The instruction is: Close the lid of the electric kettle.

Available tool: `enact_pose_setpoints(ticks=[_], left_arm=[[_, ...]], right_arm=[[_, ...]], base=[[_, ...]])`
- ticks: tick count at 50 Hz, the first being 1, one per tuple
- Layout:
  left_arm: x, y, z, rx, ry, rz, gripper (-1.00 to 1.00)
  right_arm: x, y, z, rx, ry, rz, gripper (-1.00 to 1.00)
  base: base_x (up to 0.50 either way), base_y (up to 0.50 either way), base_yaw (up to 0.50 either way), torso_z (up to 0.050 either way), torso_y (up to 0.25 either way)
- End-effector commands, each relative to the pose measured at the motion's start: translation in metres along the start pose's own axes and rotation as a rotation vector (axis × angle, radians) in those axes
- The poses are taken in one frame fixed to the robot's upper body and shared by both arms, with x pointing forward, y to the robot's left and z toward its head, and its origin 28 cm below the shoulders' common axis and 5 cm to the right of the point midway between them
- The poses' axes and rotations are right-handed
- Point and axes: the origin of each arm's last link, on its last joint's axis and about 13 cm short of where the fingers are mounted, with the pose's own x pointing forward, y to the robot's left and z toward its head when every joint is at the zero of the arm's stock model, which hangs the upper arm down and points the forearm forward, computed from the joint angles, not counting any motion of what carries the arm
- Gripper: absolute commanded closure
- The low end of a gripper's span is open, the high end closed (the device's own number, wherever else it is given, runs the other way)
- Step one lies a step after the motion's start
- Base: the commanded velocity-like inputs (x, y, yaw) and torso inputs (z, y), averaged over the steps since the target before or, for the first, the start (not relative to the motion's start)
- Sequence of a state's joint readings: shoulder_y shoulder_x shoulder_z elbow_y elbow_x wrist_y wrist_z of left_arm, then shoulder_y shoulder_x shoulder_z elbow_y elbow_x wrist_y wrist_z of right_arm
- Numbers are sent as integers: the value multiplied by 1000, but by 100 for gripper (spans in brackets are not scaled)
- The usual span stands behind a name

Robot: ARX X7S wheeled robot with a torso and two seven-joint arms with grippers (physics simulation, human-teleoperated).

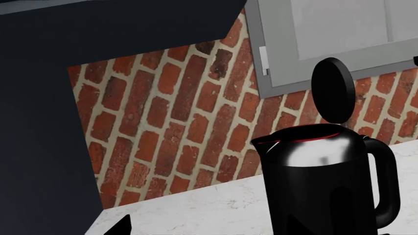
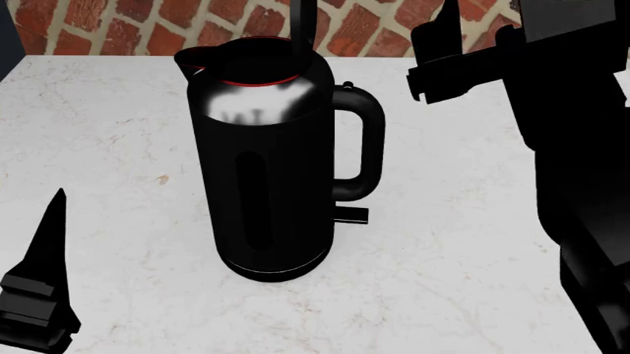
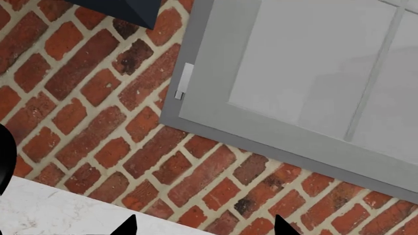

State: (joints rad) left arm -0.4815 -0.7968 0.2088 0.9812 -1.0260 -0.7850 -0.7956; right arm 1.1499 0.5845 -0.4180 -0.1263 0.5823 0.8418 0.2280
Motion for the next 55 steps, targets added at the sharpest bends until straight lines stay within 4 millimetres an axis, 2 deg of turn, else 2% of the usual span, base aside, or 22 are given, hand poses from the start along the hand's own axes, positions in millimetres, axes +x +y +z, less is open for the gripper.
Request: enact_pose_setpoints(ticks=[1,12,28,55], left_arm=[[-2,1,-2,-5,4,8,-100],[-3,4,3,-6,-14,21,-100],[-4,4,0,-6,-2,22,-100],[-9,6,-9,-15,10,35,-100]], right_arm=[[23,13,2,-23,15,55,-100],[36,25,-14,-14,64,91,-100],[39,34,5,-30,21,144,-100],[49,63,9,-45,8,237,-100]], base=[[0,0,0,0,0],[0,0,0,0,0],[0,0,0,0,0],[0,0,0,0,0]])
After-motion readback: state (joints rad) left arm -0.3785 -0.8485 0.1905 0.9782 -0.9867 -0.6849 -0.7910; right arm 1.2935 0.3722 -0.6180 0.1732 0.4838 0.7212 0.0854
